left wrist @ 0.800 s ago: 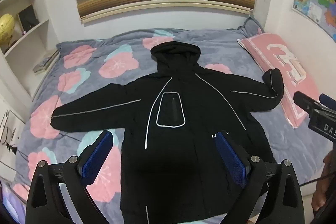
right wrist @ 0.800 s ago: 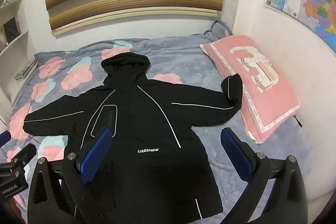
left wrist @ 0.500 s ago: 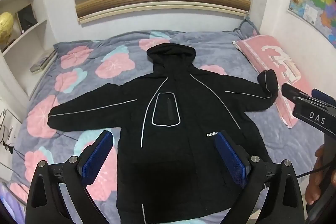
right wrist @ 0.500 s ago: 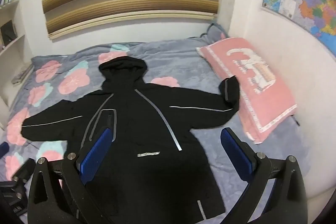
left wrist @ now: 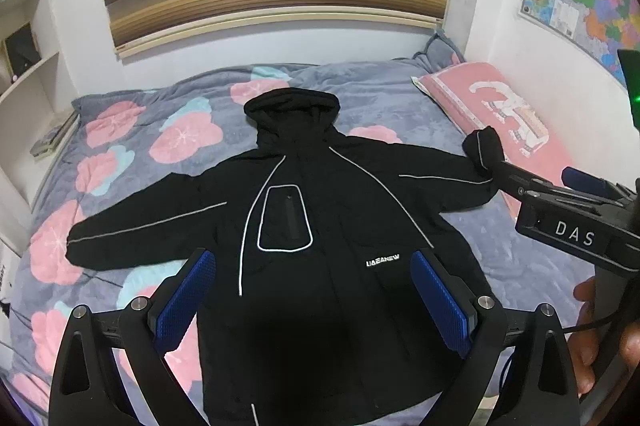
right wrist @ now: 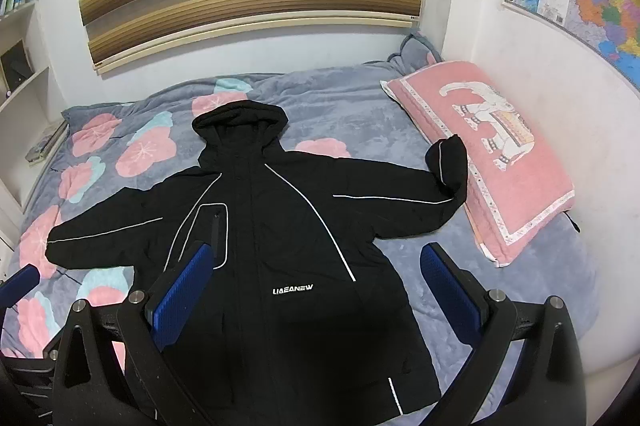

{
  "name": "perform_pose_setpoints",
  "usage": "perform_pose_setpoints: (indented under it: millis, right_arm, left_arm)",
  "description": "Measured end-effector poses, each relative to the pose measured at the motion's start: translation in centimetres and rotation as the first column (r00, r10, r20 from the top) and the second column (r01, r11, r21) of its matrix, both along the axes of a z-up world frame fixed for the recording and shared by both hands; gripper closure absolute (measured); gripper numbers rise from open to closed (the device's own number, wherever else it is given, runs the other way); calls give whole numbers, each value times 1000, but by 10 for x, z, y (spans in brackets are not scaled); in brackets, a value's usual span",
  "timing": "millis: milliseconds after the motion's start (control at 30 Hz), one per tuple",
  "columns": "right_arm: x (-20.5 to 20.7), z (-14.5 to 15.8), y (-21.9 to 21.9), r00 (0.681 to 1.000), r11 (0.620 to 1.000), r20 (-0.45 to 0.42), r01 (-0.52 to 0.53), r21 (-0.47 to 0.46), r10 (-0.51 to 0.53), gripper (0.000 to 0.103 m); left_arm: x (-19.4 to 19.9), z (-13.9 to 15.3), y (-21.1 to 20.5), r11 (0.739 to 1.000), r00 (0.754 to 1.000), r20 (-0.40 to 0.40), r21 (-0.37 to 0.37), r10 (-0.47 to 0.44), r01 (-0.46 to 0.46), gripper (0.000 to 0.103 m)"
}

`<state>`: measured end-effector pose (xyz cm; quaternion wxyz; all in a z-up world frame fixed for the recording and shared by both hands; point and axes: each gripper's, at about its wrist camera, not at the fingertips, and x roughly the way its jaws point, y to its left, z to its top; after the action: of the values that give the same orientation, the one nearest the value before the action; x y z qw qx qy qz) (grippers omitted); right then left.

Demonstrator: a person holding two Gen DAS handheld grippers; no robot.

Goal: Fold large clothes
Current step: 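Move both grippers open over the black jacket toward its sleeves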

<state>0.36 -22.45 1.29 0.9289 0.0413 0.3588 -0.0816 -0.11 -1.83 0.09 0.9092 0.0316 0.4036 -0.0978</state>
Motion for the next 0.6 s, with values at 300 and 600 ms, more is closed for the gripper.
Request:
perform_pose_setpoints:
  millis: [300, 600]
  right_arm:
    - [20, -4, 8, 1000, 1000, -23, -19, -4, 19, 0]
    - [50, -7, 26, 996, 997, -50, -69, -25, 68, 0]
  left_arm:
    - [18, -8, 9, 999, 999, -40, -34, 16, -17, 5]
    - [39, -13, 22, 997, 998, -40, -45, 54, -55, 5]
